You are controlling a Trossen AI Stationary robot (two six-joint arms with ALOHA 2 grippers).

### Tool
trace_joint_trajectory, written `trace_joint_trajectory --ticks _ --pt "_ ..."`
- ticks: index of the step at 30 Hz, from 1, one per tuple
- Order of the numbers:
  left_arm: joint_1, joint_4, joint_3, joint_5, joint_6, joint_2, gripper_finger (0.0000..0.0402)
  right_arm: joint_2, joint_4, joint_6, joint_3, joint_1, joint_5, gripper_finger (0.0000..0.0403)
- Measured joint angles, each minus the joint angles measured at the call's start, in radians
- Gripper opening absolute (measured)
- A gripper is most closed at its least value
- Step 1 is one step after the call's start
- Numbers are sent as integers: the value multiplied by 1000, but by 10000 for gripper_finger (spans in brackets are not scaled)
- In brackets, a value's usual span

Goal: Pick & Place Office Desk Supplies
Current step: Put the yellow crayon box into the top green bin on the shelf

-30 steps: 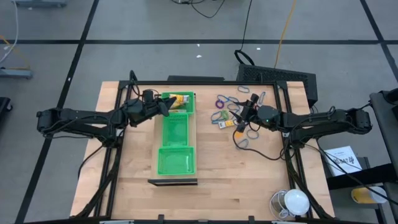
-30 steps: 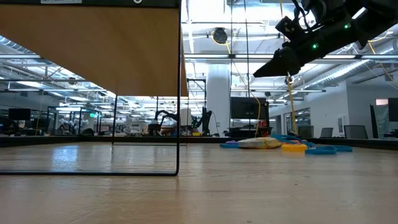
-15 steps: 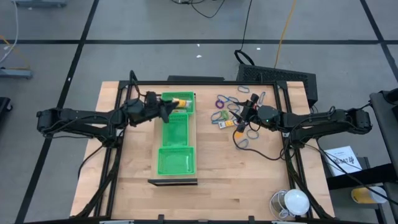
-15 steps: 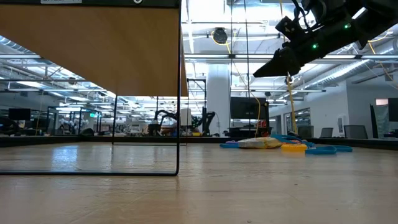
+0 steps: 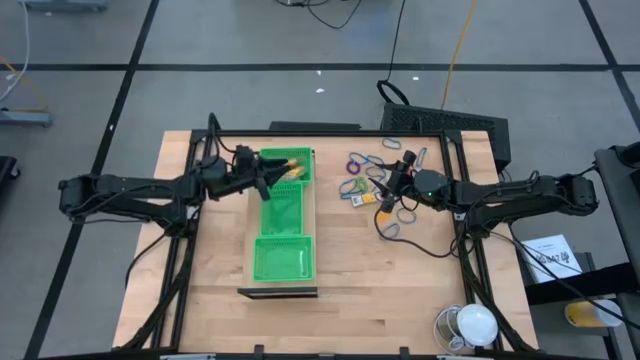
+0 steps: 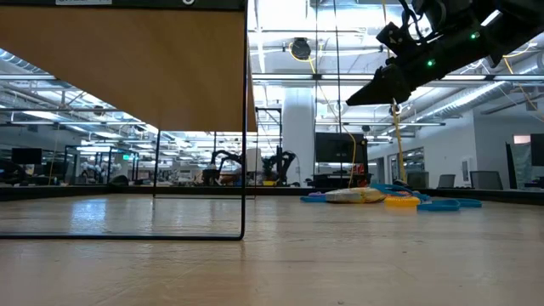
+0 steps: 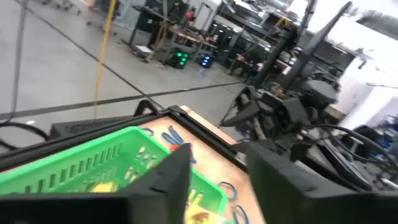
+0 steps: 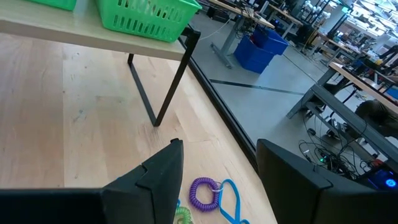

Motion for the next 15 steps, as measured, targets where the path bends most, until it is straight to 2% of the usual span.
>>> trace_joint_trajectory --ticks 4,7,11,15 --pt "16 -5 0 -3 -7 0 260 0 0 0 0 0 0 192" --pt "29 -1 0 -10 -7 0 303 0 0 0 0 0 0 192" --pt "44 -1 0 -26 -3 -24 332 0 0 0 0 0 0 192" --pt "52 -3 0 -29 32 -88 335 0 0 41 0 0 -2 192"
